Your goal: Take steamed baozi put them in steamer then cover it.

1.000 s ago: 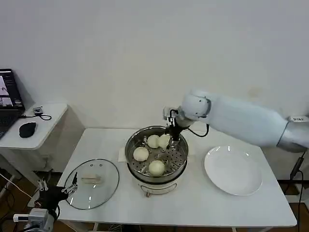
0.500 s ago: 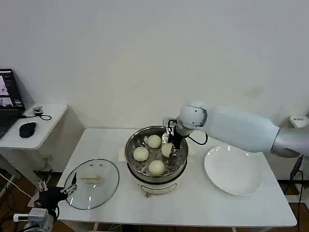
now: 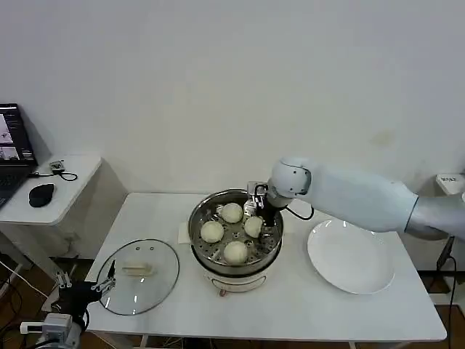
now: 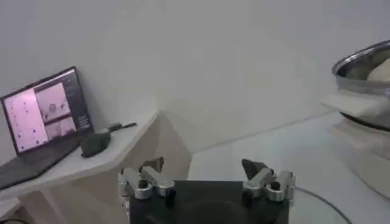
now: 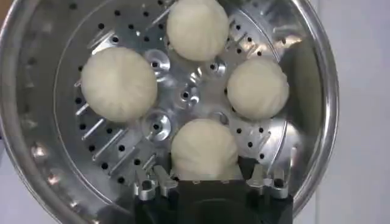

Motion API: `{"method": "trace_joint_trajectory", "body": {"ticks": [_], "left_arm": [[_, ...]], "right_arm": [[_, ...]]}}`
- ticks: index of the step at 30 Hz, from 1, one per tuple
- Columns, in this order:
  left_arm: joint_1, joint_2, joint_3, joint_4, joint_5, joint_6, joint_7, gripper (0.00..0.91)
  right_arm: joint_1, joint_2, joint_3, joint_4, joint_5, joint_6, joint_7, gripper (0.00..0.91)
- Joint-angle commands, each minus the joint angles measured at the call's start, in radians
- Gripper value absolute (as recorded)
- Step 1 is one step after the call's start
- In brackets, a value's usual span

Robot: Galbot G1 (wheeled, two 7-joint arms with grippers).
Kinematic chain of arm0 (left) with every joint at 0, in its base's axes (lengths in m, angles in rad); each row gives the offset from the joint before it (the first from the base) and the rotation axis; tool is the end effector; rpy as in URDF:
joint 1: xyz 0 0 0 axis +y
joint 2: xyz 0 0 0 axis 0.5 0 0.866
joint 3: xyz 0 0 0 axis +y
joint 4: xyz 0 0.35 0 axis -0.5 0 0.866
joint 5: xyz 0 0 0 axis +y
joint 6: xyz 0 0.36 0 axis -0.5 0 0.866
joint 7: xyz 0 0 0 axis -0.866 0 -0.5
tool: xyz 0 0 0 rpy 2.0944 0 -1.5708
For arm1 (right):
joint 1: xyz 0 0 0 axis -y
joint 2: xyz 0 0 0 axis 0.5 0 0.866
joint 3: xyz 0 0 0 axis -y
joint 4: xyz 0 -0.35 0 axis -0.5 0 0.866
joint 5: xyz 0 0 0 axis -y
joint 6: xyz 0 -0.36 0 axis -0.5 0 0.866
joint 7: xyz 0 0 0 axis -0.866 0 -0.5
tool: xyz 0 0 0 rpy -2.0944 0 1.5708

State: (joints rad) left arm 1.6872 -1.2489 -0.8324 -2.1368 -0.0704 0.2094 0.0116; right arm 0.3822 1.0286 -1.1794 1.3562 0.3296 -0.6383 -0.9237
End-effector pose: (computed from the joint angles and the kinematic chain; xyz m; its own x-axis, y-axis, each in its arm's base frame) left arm 0.1607 0.1373 -0.2689 -0.9693 -0.1355 0.2051 -0.0550 0.9328 0.3561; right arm 0.5334 0.0785 -0.1228 -0.1970 -0.1942 0.9610 -0.9747 -0.0664 -0.2133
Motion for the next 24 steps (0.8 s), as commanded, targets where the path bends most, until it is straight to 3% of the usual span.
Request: {"method": "trace_joint_trajectory", "body": {"ticks": [1, 14, 16, 18, 19, 22, 24], "left_arm": [[0.002, 0.002, -0.001, -0.002, 0.0, 0.0, 0.001, 0.907], [0.001, 0.004, 0.005, -0.006, 0.002, 0.001, 0.002, 0.907], [0.001, 0.005, 0.006, -0.006, 0.001, 0.001, 0.002, 0.907], [0.0, 0.005, 0.006, -0.005, 0.001, 0.0, 0.002, 0.907], [-0.001, 0.005, 0.006, -0.004, 0.0, 0.0, 0.001, 0.907], [-0.004, 0.007, 0.008, 0.002, -0.002, 0.0, -0.001, 0.907], [-0.007, 0.008, 0.012, 0.007, -0.001, -0.005, 0.0, 0.907]], "right_arm": [[-0.004, -0.005, 0.013, 0.004, -0.03, 0.014, -0.005, 0.907], [0.041, -0.097, 0.101, 0.122, 0.021, 0.0, 0.035, 0.907], [0.026, -0.131, 0.15, 0.167, 0.035, -0.001, 0.108, 0.907], [-0.012, -0.171, 0.207, 0.227, 0.047, -0.009, 0.238, 0.907], [-0.021, -0.179, 0.227, 0.245, 0.048, -0.008, 0.267, 0.907], [-0.187, -0.284, 0.365, 0.36, 0.1, 0.013, 0.507, 0.907], [-0.328, -0.341, 0.474, 0.415, 0.081, 0.071, 0.614, 0.907]]}}
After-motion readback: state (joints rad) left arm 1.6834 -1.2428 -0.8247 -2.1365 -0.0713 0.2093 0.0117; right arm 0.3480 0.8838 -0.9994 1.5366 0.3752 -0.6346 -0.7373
